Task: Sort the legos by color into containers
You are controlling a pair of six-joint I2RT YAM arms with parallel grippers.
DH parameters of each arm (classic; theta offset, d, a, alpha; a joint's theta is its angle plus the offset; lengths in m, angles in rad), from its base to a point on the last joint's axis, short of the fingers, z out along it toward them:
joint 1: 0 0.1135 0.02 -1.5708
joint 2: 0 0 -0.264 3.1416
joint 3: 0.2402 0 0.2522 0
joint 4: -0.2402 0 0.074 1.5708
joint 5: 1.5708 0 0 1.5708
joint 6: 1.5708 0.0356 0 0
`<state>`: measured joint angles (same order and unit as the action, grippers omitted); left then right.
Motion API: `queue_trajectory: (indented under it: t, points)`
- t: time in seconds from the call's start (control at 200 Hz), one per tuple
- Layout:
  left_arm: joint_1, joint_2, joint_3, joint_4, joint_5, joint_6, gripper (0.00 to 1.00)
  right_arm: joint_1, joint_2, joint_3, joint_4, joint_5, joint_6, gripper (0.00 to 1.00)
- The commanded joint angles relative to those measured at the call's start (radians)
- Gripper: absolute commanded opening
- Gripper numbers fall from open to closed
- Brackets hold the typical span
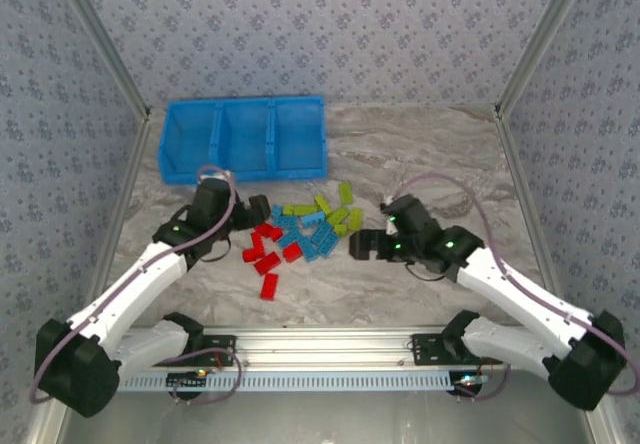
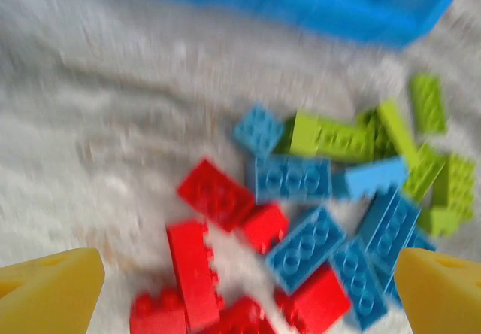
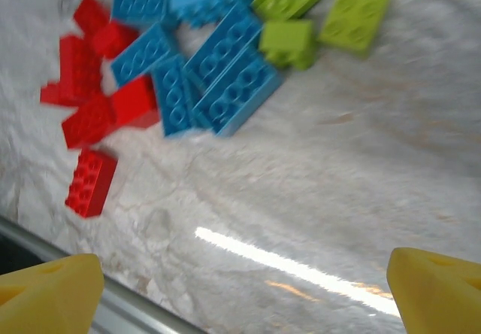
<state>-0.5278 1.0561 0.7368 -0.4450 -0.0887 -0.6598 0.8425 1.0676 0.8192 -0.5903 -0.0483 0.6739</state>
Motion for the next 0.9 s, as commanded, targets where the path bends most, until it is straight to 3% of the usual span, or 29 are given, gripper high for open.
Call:
queue_trajectory:
  t: [0.0,0.12,0.27,0.55,0.894]
  points:
    - [-0.051,0.016,-0.04,-0.138,-0.016,-0.109,0.99,0.108,0.08,0.071,0.001,0.132,0.069,1.0]
    - [-0.06,0.014,-0.104,-0.093,-0.058,-0.117,0.85,0.177,0.172,0.121,-0.006,0.166,0.069,1.0]
    - [-0.057,0.103,-0.057,-0.077,-0.072,-0.072,0.67,0.214,0.238,0.147,0.019,0.173,0.071,1.0]
    - [-0.026,0.337,0.041,-0.021,-0.034,-0.023,0.61,0.242,0.268,0.158,0.006,0.191,0.098,1.0]
    - [-0.023,0.415,0.029,0.026,-0.031,-0.026,0.35,0.265,0.249,0.173,-0.005,0.214,0.118,1.0]
